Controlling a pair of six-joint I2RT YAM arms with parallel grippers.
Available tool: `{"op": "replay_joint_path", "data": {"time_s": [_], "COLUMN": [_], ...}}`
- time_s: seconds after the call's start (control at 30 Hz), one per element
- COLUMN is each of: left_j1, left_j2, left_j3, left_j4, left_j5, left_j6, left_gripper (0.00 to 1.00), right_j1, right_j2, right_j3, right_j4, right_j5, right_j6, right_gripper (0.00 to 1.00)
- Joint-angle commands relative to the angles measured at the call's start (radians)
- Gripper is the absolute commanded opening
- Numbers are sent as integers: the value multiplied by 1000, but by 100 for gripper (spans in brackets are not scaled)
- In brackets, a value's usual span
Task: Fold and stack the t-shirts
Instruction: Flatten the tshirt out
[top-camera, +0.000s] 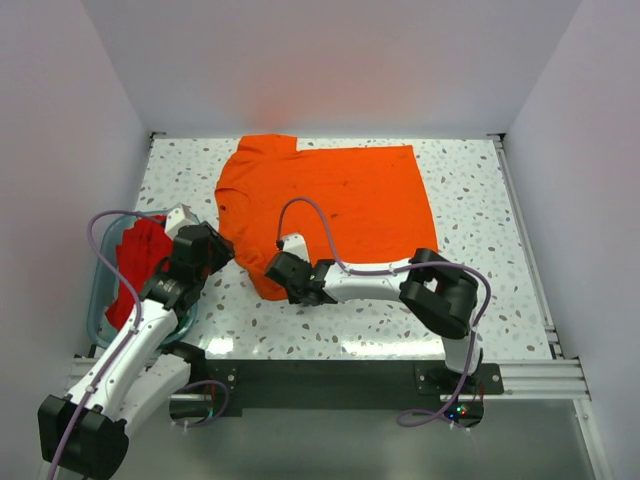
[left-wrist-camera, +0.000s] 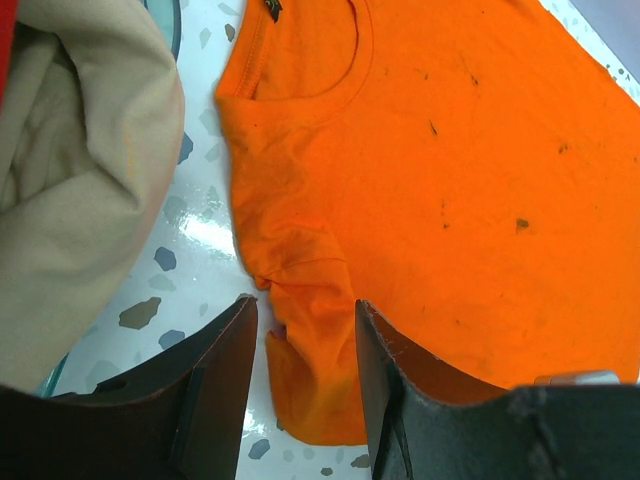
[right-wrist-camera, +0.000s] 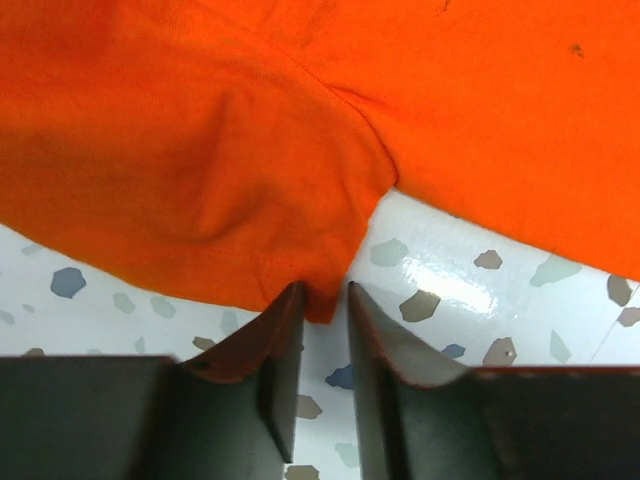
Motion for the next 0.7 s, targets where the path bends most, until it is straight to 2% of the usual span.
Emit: {"op": "replay_joint_path", "data": {"time_s": [0.0,0.07,0.17,0.4,0.67], "left_j1": [-4,-4,-4,-4,-4], "left_j2": [1,1,-2,13,45], "left_j3": [30,26,15,-33,-114], "left_j4": [19,22,24,31,91], "left_j5": [-5,0,7,46,147], "left_j6": [16,16,19,19,25], "left_gripper": [48,48,47,45,46], "right_j1": [5,5,3,-38,-104], "right_j2": [11,0,-35,-113,-123], "right_j3": [35,31,-8,-60,-83], "right_j4": [13,-4,-15,-53,-53], "right_j5": [30,33,30,22,-23], "right_j6": [20,19,5,-36,-62], "right_gripper": [26,14,6,2,4]}}
